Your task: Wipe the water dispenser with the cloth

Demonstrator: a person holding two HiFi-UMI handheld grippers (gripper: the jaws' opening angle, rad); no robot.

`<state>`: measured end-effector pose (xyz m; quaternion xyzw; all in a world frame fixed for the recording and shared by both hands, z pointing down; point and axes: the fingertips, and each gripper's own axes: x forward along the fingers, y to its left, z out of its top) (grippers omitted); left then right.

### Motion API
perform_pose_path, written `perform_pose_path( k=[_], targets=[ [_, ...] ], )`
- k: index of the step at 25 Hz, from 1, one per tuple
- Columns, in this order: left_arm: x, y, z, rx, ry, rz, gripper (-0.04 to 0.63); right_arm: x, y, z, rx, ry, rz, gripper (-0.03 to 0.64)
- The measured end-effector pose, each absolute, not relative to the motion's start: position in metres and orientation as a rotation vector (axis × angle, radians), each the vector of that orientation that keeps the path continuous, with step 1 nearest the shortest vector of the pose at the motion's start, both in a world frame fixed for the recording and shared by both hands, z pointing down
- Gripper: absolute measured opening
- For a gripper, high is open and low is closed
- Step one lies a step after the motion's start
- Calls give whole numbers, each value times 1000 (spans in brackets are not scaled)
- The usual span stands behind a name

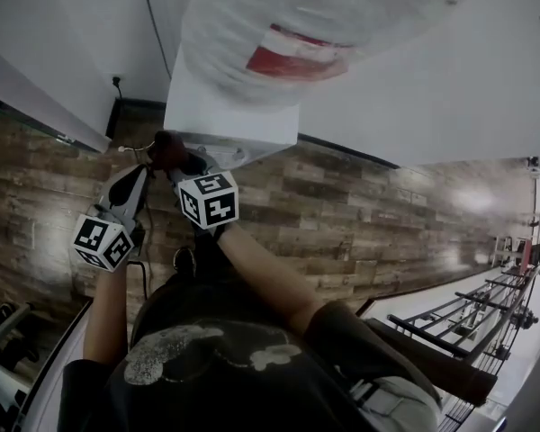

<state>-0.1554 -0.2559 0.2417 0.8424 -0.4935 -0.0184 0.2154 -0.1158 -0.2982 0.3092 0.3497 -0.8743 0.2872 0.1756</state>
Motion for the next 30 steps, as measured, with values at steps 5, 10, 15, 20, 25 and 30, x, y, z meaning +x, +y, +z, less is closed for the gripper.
perform_pose_path(
  k=[5, 10, 15, 20, 25, 30],
  targets=[
    [-167, -271, 248, 2307, -1409, -47, 17, -129, -306, 327, 930, -2457, 825, 58],
    [-174, -273, 253, 2293, -1408, -36, 17, -136, -313, 336, 916, -2455, 852, 58],
    [-173, -269, 257, 2297, -1390, -26, 17, -124, -315, 332, 971, -2453, 885, 58],
    [-159, -270, 253, 2342, -1329, -13, 17, -96, -316, 320, 1077, -2459, 936, 58],
    [-123, -273, 251, 2402, -1218, 4, 17, -52, -318, 314, 1226, -2434, 996, 58],
    [-88, -283, 252, 2445, -1122, 3, 17, -2, -321, 317, 1363, -2384, 1036, 58]
  ],
)
